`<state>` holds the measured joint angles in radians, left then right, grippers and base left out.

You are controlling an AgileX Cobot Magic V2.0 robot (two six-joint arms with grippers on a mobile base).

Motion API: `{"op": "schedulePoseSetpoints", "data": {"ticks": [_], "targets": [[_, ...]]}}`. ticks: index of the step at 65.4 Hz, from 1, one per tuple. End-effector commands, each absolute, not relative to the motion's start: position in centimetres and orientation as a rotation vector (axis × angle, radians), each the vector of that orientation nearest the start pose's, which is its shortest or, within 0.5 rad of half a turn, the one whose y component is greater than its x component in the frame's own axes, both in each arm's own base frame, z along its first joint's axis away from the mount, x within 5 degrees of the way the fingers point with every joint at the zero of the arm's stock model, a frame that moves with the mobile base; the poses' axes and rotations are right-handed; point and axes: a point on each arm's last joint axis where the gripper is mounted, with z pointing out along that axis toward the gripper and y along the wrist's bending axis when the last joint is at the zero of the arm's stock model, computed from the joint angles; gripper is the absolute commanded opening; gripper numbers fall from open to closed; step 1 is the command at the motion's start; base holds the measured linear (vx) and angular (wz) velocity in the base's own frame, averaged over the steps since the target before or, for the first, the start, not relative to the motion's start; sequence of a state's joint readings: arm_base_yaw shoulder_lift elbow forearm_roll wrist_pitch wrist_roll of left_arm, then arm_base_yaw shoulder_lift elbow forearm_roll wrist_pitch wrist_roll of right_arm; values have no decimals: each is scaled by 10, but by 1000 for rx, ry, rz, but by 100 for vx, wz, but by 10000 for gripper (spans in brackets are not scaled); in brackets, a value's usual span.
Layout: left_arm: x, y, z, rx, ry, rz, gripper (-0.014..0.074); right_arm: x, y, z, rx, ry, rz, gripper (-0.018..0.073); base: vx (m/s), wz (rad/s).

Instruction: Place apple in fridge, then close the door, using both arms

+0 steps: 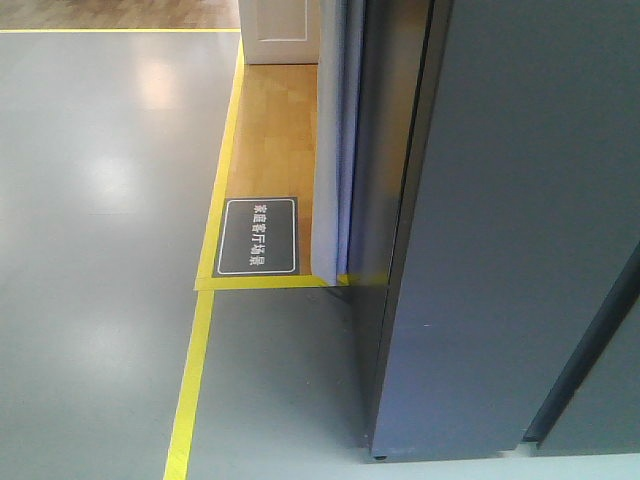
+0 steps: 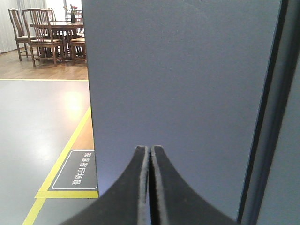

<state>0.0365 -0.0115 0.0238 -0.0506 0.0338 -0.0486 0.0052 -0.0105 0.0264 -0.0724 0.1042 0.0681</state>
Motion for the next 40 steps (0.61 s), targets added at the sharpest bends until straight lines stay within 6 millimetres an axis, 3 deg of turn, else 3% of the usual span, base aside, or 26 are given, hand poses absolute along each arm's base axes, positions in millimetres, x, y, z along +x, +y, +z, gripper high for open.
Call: {"op": "schedulePoseSetpoints", "data": {"ticks": [1, 40], "targets": [[56, 2, 201, -111, 1462, -56, -6, 56, 0, 203, -5, 1513, -8, -2, 0, 0], [56, 2, 201, -111, 1462, -56, -6, 56, -2, 203, 21, 1513, -37, -2, 0, 0]]}}
